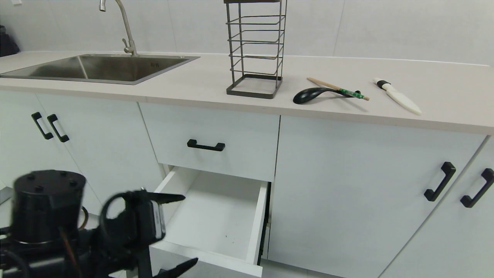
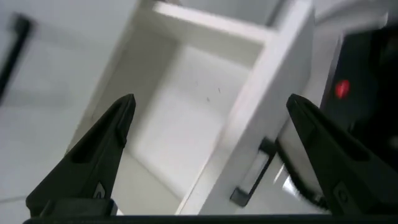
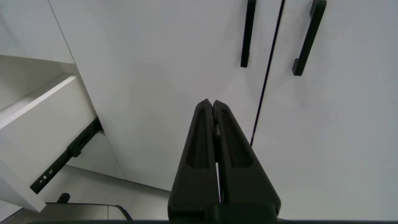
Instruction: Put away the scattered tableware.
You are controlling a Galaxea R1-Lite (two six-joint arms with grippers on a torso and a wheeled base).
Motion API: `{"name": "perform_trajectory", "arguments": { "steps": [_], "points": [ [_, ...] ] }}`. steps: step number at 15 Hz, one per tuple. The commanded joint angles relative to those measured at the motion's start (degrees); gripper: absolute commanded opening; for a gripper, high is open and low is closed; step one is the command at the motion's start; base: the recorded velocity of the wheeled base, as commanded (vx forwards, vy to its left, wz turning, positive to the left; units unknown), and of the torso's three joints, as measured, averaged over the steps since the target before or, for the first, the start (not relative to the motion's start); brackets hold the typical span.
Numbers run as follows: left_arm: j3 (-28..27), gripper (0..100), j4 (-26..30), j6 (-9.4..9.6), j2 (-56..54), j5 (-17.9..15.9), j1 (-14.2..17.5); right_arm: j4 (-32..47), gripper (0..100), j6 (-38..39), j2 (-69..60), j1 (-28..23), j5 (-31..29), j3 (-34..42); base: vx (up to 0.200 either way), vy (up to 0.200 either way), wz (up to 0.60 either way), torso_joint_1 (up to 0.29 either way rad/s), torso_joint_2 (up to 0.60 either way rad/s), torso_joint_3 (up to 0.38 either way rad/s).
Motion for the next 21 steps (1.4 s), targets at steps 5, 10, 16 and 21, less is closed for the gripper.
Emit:
{"name": "perform_trajectory", "arguments": {
  "steps": [5, 10, 16, 21],
  "points": [
    [-5.2, 100, 0.7, -22.43, -16.3, -0.5, 12.5, 0.0, 0, 0.0, 0.1, 0.0, 0.0, 0.0, 0.000, 0.000, 0.00, 0.000, 0.00, 0.000],
    [2.1, 100, -0.3, -27.09, -27.2, -0.1, 12.7, 0.0, 0, 0.0, 0.1, 0.0, 0.0, 0.0, 0.000, 0.000, 0.00, 0.000, 0.00, 0.000],
    [4.4, 100, -0.2, -28.40, -39.0, -0.1, 19.4, 0.0, 0, 0.0, 0.1, 0.0, 0.0, 0.0, 0.000, 0.000, 0.00, 0.000, 0.00, 0.000],
    [11.1, 100, 0.3, -27.96, -49.9, 0.0, 22.8, 0.0, 0, 0.0, 0.1, 0.0, 0.0, 0.0, 0.000, 0.000, 0.00, 0.000, 0.00, 0.000]
  ]
}}
